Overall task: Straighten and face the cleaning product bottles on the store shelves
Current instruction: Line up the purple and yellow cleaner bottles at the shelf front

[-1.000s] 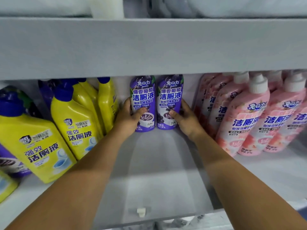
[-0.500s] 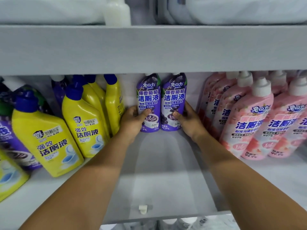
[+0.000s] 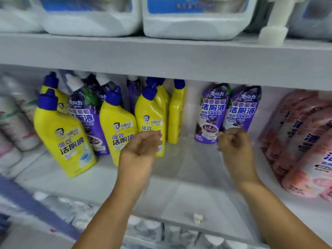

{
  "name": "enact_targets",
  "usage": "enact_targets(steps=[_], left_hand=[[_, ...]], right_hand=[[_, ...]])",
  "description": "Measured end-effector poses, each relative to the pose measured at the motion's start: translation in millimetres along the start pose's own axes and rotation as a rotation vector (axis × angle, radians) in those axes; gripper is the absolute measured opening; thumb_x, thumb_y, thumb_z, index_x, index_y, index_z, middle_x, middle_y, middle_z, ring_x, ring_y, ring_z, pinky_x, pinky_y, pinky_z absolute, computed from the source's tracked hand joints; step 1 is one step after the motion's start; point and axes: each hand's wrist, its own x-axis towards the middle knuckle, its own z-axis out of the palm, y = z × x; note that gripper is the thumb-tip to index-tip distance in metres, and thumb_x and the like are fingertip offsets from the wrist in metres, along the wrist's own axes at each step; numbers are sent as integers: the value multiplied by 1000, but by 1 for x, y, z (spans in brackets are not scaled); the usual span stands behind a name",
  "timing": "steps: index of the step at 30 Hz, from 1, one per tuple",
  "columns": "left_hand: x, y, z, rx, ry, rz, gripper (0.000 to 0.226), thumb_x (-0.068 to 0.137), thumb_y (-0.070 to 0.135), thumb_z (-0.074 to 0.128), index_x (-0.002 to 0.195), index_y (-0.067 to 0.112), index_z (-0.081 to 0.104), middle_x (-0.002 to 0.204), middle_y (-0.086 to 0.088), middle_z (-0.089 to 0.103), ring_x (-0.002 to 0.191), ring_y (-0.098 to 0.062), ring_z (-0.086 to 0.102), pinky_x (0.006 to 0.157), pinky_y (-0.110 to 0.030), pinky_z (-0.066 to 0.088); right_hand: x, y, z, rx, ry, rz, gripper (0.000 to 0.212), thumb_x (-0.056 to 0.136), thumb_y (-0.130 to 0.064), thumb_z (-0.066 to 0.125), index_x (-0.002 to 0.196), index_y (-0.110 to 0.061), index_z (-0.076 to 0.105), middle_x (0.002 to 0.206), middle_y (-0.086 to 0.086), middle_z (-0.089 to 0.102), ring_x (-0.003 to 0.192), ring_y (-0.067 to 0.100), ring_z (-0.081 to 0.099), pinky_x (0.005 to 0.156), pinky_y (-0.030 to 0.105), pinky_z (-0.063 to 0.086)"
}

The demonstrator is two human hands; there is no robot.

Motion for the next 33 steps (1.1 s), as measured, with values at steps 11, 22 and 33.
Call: enact_targets(steps=[11,22,33], left_hand=[[23,-28,-82,292,123,155,53,90,23,76,136,28,51,130,16,64,119,0,62,100,-32,55],[43,-43,-52,347,51,76,48,74,41,83,115,38,58,104,17,72,97,-7,70,87,-38,58],[7,1,-114,292,350,318,27,86,34,77,109,31,64,112,10,68,98,-11,67,82,-29,55]], right_hand=[[-27,-57,141,3,-402,34,36,85,-11,79,102,-32,56,96,-18,68,79,-15,65,70,9,51],[-14,-55,91,-157,-233,-46,23,86,-13,78,100,-25,63,96,-3,73,80,-2,68,69,12,52],[-35,-65,76,-190,62,-111,27,87,-28,79,102,-33,57,102,7,65,85,13,65,71,16,50]])
